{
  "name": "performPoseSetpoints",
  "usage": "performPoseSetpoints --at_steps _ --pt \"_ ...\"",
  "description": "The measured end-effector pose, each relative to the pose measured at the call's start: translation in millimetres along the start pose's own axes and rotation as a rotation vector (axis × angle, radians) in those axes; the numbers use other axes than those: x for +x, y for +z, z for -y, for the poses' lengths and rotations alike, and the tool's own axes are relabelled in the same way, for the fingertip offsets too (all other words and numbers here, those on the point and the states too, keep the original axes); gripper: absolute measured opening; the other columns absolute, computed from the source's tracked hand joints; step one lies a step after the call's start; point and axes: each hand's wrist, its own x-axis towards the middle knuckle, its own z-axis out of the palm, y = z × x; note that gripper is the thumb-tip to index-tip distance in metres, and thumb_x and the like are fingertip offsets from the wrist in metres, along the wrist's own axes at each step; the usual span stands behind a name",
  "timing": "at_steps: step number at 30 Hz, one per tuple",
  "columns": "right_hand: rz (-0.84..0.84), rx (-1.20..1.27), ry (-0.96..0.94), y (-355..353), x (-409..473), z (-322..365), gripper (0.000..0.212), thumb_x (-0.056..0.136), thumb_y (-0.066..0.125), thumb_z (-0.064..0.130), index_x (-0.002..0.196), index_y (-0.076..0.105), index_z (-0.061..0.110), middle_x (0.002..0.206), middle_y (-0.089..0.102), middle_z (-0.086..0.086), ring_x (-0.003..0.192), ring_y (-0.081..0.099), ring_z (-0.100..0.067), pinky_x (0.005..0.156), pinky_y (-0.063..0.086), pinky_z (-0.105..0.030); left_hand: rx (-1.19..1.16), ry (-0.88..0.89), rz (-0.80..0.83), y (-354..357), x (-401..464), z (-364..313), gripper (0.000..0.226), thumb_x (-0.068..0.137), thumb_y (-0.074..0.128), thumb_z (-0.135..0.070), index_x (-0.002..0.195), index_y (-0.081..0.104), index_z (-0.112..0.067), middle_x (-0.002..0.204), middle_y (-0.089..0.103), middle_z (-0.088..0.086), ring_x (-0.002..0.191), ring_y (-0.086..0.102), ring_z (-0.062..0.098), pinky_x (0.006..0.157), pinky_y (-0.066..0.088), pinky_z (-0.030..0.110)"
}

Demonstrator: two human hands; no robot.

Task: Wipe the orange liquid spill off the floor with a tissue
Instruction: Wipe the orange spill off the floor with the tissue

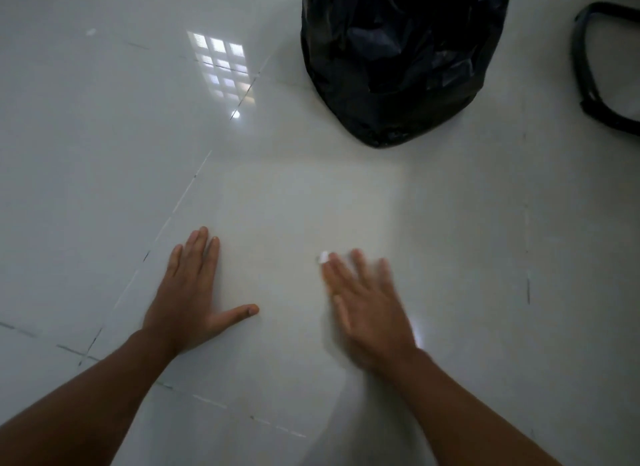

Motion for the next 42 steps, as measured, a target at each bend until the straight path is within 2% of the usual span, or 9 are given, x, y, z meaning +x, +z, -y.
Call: performPoseSetpoints --at_steps 4,9,11,14,17,22,27,31,42 --pt "-0.076 0.018 0.433 -12 -2 -53 0.061 0.097 0.014 0.035 0.156 0.02 0.023 0.162 0.022 0.006 0.15 0.013 -0.031 0.119 0.004 -0.055 -0.002 -0.012 0.009 -1 -1 -3 0.129 0.072 0.033 -0.094 0.151 0.022 0.007 0.162 0.015 0.027 0.152 0.012 0.036 0.122 0.014 0.056" --pt "0.053 0.034 -0.162 5 -76 34 0.058 0.098 0.035 0.031 0.154 0.029 0.021 0.163 0.022 0.005 0.149 0.021 -0.026 0.118 0.015 -0.053 -0.008 -0.025 0.021 -3 -1 -4 0.13 0.072 0.027 -0.095 0.151 0.022 0.007 0.162 0.015 0.027 0.152 0.011 0.037 0.122 0.013 0.055" --pt "0.084 0.006 -0.27 -2 -72 12 0.058 0.097 0.038 0.032 0.154 0.028 0.024 0.161 0.025 0.008 0.149 0.022 -0.025 0.118 0.014 -0.053 -0.011 -0.027 0.018 -3 -1 -5 0.13 0.071 0.028 -0.096 0.152 0.021 0.006 0.163 0.014 0.027 0.153 0.009 0.036 0.122 0.012 0.054" --pt "0.022 -0.09 0.04 -14 -17 -43 0.059 0.096 0.027 0.034 0.154 0.028 0.024 0.159 0.031 0.006 0.149 0.022 -0.03 0.118 0.01 -0.056 -0.019 -0.029 0.008 -1 -1 -4 0.13 0.07 0.029 -0.096 0.153 0.02 0.005 0.163 0.012 0.026 0.153 0.007 0.034 0.123 0.011 0.054" --pt "0.039 -0.032 0.219 -25 40 -66 0.06 0.099 0.011 0.036 0.158 0.012 0.022 0.165 0.014 0.006 0.152 0.001 -0.027 0.119 -0.002 -0.052 -0.016 -0.032 0.018 -1 -1 -2 0.131 0.07 0.029 -0.096 0.153 0.019 0.005 0.163 0.011 0.025 0.153 0.007 0.034 0.123 0.01 0.053" --pt "0.104 0.074 0.236 -33 104 -43 0.058 0.105 0.017 0.034 0.157 -0.001 0.018 0.166 -0.004 0.003 0.151 -0.011 -0.024 0.121 -0.006 -0.051 -0.001 -0.012 0.027 0 -1 -1 0.132 0.07 0.03 -0.096 0.153 0.018 0.005 0.163 0.011 0.026 0.153 0.007 0.035 0.123 0.01 0.054" --pt "0.199 0.111 -0.069 -36 132 0 0.055 0.106 0.014 0.041 0.158 0.005 0.026 0.166 0.002 0.008 0.151 -0.008 -0.019 0.121 -0.005 -0.049 -0.02 0.012 0.038 -2 -2 2 0.14 0.065 0.034 -0.1 0.155 0.007 0.003 0.165 -0.001 0.022 0.154 -0.004 0.032 0.124 0.005 0.053" --pt "0.187 -0.025 -0.236 -22 105 28 0.057 0.103 0.012 0.041 0.157 0.014 0.023 0.165 0.013 0.006 0.152 0.004 -0.023 0.121 0.002 -0.052 -0.001 0.018 0.037 -1 -3 2 0.141 0.064 0.03 -0.101 0.155 0.009 0.005 0.165 0.001 0.023 0.154 -0.002 0.033 0.123 0.006 0.054" --pt "-0.01 0.038 0.015 9 -73 22 0.051 0.102 0.027 0.033 0.152 0.034 0.024 0.161 0.026 0.011 0.15 0.019 -0.021 0.118 0.017 -0.052 -0.008 -0.013 0.037 -4 -2 -6 0.137 0.066 0.025 -0.1 0.153 0.019 0.006 0.163 0.013 0.026 0.152 0.008 0.036 0.122 0.008 0.054"
